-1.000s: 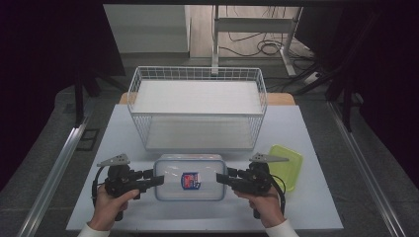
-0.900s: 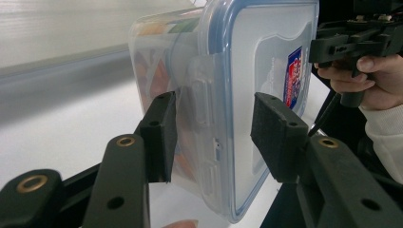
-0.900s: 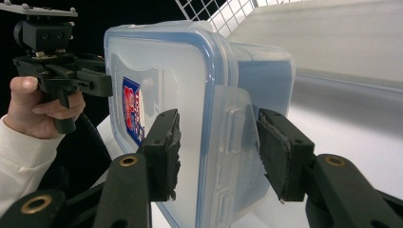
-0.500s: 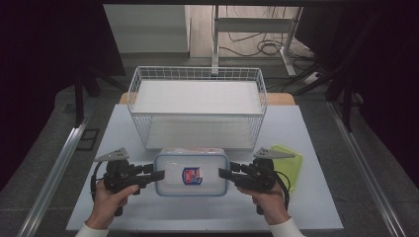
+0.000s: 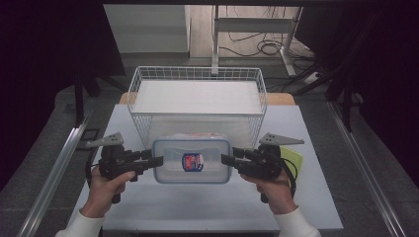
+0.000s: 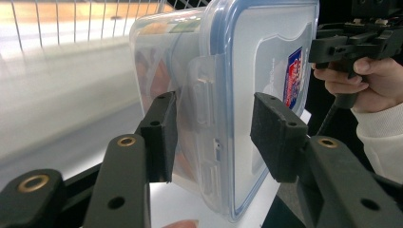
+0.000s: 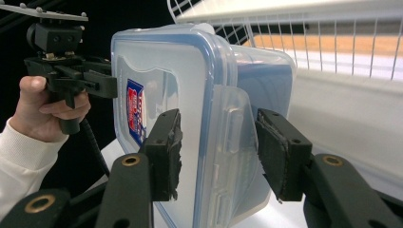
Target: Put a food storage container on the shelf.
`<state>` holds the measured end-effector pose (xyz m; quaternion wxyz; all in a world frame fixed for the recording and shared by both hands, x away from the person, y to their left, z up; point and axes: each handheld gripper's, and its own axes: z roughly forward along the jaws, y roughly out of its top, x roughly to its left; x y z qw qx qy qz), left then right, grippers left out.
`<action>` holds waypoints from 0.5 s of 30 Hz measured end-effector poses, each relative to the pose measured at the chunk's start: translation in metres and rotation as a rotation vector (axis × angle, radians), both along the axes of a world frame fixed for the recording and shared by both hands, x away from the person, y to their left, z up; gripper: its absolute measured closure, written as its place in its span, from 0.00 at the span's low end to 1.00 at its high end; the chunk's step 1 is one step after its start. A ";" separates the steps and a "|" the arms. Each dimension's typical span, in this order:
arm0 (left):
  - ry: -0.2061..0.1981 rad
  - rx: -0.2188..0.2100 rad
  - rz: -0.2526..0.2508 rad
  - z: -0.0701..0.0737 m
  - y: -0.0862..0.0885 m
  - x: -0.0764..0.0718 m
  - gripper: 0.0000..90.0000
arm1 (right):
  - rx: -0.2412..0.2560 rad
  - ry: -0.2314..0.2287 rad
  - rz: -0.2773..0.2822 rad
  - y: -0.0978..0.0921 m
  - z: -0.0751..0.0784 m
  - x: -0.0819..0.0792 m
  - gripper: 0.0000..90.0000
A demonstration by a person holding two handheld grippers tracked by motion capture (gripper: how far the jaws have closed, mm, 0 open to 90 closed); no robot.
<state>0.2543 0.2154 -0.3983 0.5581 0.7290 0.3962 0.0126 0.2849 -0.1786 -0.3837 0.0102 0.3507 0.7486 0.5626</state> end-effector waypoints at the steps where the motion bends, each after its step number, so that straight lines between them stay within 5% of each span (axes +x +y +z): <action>1: -0.007 0.000 0.000 0.004 0.000 0.001 0.58 | 0.001 -0.011 -0.001 0.000 0.008 0.001 0.58; 15: -0.091 0.006 0.000 0.058 0.000 0.016 0.58 | -0.001 -0.082 -0.009 0.001 0.064 0.013 0.58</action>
